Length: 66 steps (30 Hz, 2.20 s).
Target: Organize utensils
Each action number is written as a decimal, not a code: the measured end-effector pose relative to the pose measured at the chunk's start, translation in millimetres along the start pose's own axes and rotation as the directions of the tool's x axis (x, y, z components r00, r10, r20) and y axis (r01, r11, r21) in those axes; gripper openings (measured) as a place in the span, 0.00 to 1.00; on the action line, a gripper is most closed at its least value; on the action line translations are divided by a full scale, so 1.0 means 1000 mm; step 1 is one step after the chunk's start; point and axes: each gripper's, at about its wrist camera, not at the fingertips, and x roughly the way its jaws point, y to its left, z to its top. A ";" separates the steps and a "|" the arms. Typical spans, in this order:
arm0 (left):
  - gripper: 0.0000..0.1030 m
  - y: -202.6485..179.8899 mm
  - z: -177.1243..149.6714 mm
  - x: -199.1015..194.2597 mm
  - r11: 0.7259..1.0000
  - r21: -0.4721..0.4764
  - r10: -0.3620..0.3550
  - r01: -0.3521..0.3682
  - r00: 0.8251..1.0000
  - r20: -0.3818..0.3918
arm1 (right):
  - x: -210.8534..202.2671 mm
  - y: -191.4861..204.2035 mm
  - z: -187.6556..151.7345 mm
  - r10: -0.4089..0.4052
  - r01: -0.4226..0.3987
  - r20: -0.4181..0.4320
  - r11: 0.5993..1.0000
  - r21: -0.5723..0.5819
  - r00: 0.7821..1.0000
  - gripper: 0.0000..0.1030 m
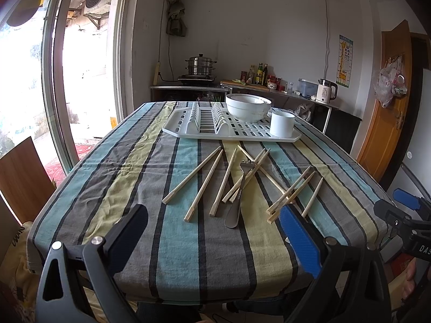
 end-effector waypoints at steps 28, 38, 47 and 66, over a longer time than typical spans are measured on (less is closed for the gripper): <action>0.97 0.004 0.006 0.017 1.000 0.011 -0.012 0.012 0.999 -0.044 | 0.007 0.000 0.007 0.008 -0.008 -0.011 1.000 -0.002 1.000 0.95; 0.96 0.017 0.031 0.052 0.999 0.053 0.006 -0.001 0.996 -0.090 | 0.038 -0.004 0.020 0.032 -0.032 -0.042 0.999 0.010 0.999 0.95; 0.92 0.030 0.057 0.100 0.995 0.094 -0.008 0.026 0.983 -0.181 | 0.079 -0.021 0.038 0.034 -0.024 -0.132 0.997 0.077 0.991 0.65; 0.65 0.028 0.085 0.183 0.975 0.203 -0.016 0.092 0.938 -0.347 | 0.184 -0.036 0.078 0.098 -0.043 -0.346 0.986 0.163 0.933 0.30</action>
